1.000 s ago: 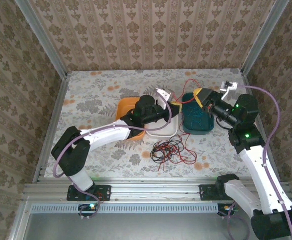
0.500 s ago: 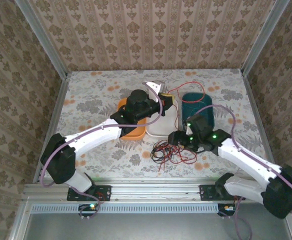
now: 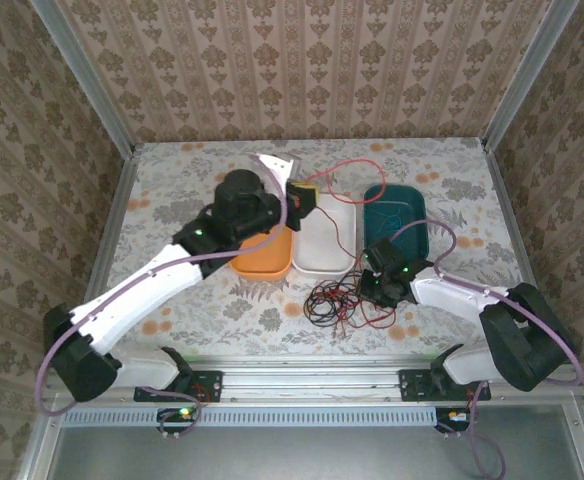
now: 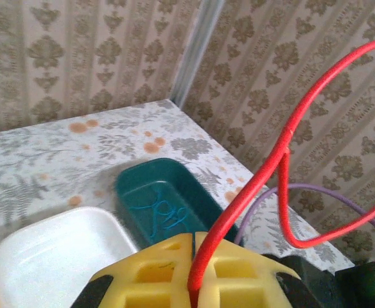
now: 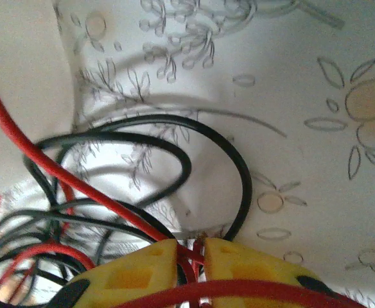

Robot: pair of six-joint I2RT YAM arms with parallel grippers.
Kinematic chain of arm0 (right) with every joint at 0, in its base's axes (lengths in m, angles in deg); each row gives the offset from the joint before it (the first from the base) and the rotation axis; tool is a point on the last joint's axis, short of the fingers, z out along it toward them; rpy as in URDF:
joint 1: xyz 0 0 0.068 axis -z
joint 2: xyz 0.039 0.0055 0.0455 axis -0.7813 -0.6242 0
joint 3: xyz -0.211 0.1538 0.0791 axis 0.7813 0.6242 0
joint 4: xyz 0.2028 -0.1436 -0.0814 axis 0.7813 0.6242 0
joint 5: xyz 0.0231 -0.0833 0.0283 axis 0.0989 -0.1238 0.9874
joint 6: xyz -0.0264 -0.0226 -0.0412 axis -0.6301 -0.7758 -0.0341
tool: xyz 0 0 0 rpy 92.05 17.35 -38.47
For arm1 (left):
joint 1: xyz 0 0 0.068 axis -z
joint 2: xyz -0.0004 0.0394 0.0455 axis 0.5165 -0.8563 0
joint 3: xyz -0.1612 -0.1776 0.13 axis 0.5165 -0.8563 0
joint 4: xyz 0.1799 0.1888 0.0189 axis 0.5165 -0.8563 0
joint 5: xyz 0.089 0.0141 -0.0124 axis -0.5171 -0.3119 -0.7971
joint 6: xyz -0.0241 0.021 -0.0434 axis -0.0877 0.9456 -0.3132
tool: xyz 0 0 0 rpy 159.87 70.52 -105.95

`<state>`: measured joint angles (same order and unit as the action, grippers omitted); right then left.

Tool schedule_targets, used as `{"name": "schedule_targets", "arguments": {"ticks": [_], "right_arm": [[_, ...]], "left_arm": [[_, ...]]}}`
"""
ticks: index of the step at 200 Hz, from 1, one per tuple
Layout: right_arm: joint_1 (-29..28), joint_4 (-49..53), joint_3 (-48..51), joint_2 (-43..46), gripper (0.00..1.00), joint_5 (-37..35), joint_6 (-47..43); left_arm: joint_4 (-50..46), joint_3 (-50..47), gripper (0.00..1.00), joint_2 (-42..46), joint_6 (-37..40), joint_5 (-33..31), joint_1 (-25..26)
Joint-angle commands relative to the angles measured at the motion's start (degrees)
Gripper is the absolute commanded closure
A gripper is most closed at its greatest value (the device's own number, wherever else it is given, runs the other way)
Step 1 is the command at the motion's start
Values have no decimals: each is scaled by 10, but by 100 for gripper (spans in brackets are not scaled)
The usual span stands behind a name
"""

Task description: Untangle the cables

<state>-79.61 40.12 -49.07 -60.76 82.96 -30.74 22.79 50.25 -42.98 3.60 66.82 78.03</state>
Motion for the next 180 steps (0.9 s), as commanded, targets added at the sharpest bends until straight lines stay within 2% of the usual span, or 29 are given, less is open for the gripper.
{"name": "schedule_targets", "arguments": {"ticks": [1,27,53,80,99,122,130,152,180], "right_arm": [[31,-41,45,-11,82,31,38],[53,-58,72,-4,83,50,44],[56,-69,82,10,83,64,40],[54,-68,72,45,82,84,34],[47,-43,48,92,75,84,14],[46,-14,17,163,50,79,-3],[46,-7,9,190,46,74,-4],[46,-9,-6,258,43,65,2],[46,-9,-25,304,42,66,12]], "left_arm": [[-127,31,100,40,12,0,-38],[-163,49,100,74,16,9,-82],[-158,64,100,84,26,11,-103],[-150,58,100,74,21,-36,-116],[-127,27,100,72,11,-76,-133],[-78,-24,100,74,-3,-86,-156],[-52,-47,100,77,-8,-86,-164],[9,-107,100,79,-7,-95,-179],[69,-182,100,65,-4,-89,-184]]}}
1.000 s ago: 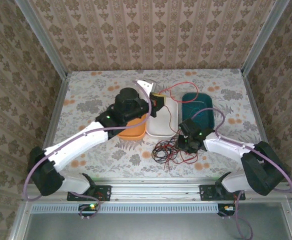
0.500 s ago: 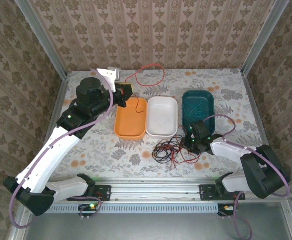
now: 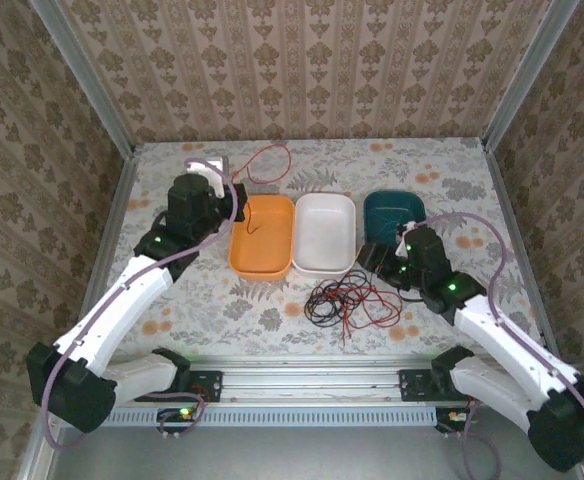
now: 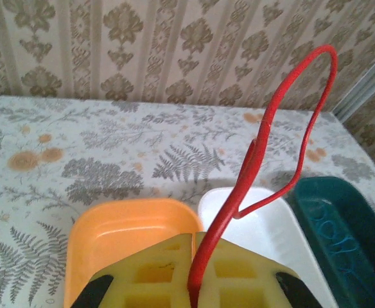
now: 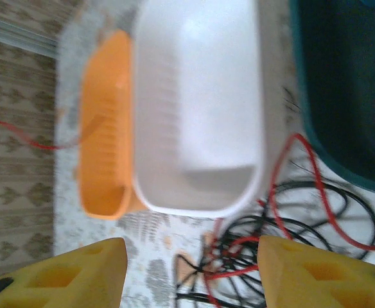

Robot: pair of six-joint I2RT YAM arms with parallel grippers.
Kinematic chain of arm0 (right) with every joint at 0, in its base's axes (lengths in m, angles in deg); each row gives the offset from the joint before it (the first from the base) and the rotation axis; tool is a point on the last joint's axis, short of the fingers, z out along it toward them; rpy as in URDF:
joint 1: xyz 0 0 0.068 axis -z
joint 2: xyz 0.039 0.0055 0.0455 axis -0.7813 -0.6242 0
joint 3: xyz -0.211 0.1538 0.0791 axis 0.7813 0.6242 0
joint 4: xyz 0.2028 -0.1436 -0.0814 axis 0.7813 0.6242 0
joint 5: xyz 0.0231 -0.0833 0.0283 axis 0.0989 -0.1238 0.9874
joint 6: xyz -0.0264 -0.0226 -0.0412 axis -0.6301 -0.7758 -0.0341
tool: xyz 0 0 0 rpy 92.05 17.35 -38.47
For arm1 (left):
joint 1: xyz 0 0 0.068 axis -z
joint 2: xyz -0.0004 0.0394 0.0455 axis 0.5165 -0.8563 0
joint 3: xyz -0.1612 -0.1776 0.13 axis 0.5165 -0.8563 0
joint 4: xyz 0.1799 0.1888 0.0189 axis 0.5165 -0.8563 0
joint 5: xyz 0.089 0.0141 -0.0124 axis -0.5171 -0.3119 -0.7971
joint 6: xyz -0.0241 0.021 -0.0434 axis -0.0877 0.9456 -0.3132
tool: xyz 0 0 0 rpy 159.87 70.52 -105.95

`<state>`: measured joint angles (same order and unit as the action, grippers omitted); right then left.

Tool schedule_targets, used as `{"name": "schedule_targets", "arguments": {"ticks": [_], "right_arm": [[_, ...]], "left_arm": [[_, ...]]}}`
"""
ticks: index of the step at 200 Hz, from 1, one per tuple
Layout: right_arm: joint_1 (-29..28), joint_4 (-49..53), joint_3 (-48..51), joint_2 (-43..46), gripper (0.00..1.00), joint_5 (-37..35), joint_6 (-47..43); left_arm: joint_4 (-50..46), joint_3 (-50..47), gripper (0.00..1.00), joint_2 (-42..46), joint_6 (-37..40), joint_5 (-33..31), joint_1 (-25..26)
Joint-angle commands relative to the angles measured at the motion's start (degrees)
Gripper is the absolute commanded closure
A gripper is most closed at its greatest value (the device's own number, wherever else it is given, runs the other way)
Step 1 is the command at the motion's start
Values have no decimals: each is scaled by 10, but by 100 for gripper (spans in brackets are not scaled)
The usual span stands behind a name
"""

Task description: Untangle the cables

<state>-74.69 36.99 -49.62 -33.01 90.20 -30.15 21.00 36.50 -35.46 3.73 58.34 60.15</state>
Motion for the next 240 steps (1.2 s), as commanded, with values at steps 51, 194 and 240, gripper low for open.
{"name": "schedule_targets", "arguments": {"ticks": [51,194,240], "right_arm": [[-4,88,-69,21,43,-22,-14],[-2,157,-75,8,39,-64,-21],[15,231,-43,-7,37,-106,12]], "left_arm": [[90,-137,100,-54,-87,-47,-6],[-44,-53,31,-105,-114,-20,31],[-29,-23,25,-82,-51,-3,99]]}}
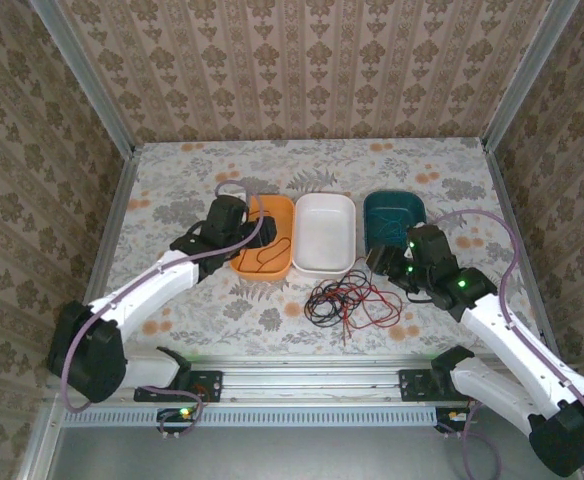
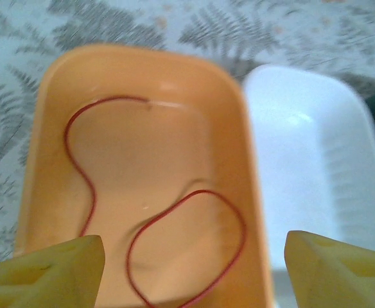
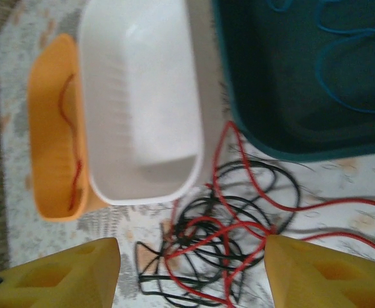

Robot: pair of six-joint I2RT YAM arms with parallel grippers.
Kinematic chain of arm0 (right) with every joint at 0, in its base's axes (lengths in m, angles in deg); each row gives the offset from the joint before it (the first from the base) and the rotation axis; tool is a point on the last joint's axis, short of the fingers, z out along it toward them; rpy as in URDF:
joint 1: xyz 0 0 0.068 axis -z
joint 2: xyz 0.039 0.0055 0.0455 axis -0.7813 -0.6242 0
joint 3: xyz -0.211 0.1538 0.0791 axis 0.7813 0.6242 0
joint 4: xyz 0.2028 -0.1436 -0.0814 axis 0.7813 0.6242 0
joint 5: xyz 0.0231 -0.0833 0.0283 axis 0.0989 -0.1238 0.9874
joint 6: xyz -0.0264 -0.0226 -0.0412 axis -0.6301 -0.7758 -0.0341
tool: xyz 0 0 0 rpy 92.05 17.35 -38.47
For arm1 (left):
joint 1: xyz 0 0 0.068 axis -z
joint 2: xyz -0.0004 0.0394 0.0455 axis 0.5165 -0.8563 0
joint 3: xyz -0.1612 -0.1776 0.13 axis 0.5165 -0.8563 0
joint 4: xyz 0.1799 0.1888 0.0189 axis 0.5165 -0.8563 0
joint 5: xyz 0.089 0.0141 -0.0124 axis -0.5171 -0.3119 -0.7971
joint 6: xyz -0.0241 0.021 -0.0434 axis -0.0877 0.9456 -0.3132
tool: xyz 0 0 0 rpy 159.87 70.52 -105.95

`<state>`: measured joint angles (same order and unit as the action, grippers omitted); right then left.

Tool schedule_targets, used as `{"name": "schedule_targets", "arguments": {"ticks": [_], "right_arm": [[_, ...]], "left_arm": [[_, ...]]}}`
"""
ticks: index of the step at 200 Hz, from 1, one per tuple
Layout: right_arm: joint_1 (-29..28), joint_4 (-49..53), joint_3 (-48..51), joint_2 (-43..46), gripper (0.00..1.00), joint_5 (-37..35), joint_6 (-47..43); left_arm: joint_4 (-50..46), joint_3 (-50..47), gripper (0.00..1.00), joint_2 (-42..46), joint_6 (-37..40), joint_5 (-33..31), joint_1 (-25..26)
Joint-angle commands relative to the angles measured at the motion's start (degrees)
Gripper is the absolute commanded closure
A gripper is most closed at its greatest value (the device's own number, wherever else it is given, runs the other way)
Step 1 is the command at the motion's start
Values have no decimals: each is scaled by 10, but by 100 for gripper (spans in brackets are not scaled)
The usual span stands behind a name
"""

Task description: Untangle the cables

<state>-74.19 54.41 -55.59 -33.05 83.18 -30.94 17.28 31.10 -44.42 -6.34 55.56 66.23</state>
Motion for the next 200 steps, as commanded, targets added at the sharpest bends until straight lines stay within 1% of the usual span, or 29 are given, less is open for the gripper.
{"name": "schedule_targets", "arguments": {"ticks": [1,24,37,63,84,94,124,131,140,161,200], "right_arm": [[11,56,18,-7,37,-35,21],[15,45,44,-15,37,-22,25],[15,33,56,-24,39,-4,17],[15,7,73,-46,42,33,1],[14,1,74,-61,47,43,-5],[15,-16,74,-66,51,43,-7],[14,-30,75,-82,65,44,-11],[14,-33,75,-86,67,46,-13],[15,-35,74,-91,66,50,-13],[12,-39,72,-91,60,59,-18],[10,-22,69,-77,59,52,-30]], "left_arm": [[8,32,25,6,52,27,41],[9,54,25,-25,101,69,103],[14,61,25,-48,126,100,137],[19,76,26,-92,170,147,190],[10,91,27,-119,198,166,223],[5,97,28,-129,208,177,235],[-17,108,31,-155,240,182,255],[-25,111,31,-162,244,176,257],[-32,113,32,-169,248,173,258],[-38,111,32,-180,250,164,260],[-45,106,32,-195,255,150,267]]}}
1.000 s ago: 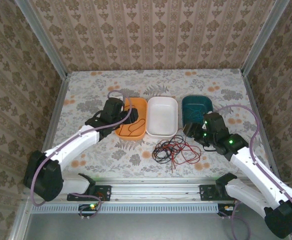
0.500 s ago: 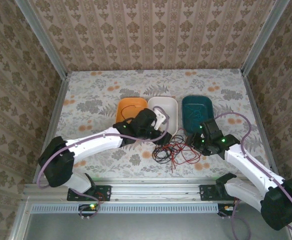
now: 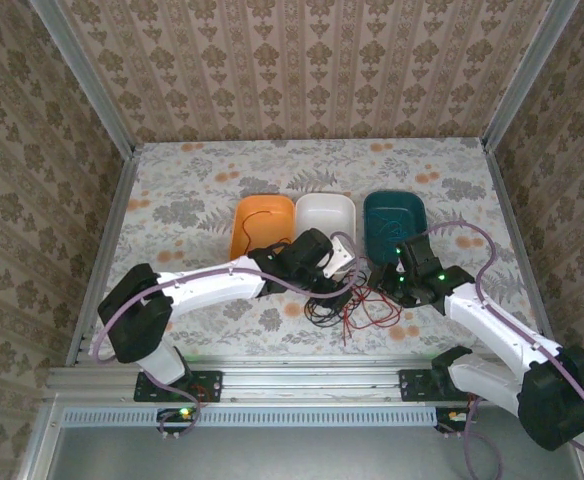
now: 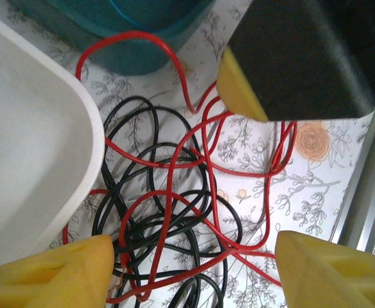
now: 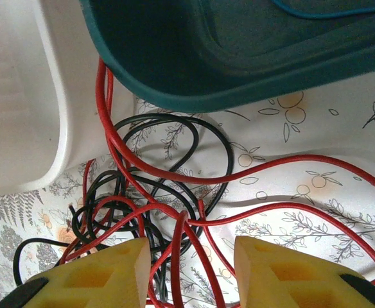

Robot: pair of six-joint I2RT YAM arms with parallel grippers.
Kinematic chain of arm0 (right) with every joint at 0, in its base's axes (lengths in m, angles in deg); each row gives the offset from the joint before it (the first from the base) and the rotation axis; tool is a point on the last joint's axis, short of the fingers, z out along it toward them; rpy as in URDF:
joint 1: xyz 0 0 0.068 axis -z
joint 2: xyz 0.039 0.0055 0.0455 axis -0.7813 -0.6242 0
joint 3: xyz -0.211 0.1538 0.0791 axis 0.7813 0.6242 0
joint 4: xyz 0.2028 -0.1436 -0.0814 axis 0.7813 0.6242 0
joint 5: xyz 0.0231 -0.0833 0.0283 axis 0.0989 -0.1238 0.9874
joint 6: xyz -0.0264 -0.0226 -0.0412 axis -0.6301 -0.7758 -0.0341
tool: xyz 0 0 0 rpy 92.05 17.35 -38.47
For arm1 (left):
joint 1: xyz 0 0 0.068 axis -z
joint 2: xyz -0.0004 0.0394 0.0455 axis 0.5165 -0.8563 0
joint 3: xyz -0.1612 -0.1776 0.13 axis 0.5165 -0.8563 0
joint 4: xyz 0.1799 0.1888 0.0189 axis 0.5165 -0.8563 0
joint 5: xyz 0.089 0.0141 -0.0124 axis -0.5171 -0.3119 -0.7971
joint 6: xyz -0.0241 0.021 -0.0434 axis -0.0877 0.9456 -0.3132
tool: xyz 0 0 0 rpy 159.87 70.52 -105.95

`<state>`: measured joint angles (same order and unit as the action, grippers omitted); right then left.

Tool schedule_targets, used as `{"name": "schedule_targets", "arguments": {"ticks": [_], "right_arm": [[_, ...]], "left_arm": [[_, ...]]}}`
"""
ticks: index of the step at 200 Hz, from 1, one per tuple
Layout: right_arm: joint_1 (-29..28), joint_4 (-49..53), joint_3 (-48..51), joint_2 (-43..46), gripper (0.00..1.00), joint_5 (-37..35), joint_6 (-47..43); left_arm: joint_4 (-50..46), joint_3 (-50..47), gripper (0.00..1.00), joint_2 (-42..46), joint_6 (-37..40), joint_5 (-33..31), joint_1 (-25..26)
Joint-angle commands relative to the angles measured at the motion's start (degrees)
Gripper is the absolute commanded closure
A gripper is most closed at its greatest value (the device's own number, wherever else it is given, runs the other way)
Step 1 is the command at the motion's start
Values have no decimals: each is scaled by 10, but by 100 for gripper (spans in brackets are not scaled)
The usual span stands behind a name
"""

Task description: Untangle the cables

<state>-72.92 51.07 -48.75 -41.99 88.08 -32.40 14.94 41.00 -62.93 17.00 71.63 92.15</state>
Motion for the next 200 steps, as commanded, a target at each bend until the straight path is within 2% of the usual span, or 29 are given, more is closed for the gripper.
{"name": "schedule_targets", "arguments": {"ticks": [1,39,61,78,115,200], "right_arm": [[-3,12,1,12,59,3,-16],[-8,15,6,3,65,6,-18],[-9,13,8,1,74,7,-17],[-9,19,7,3,85,-1,-17],[4,57,-10,31,98,-34,-11],[100,135,-136,192,100,-113,-21]], "left_arm": [[-22,7,32,-10,22,-12,9],[-26,7,34,-29,27,-26,16],[-27,7,34,-40,27,-30,21],[-27,7,35,-47,28,-32,21],[-30,3,37,-58,31,-35,22],[-29,-21,38,-74,32,-39,23]]}}
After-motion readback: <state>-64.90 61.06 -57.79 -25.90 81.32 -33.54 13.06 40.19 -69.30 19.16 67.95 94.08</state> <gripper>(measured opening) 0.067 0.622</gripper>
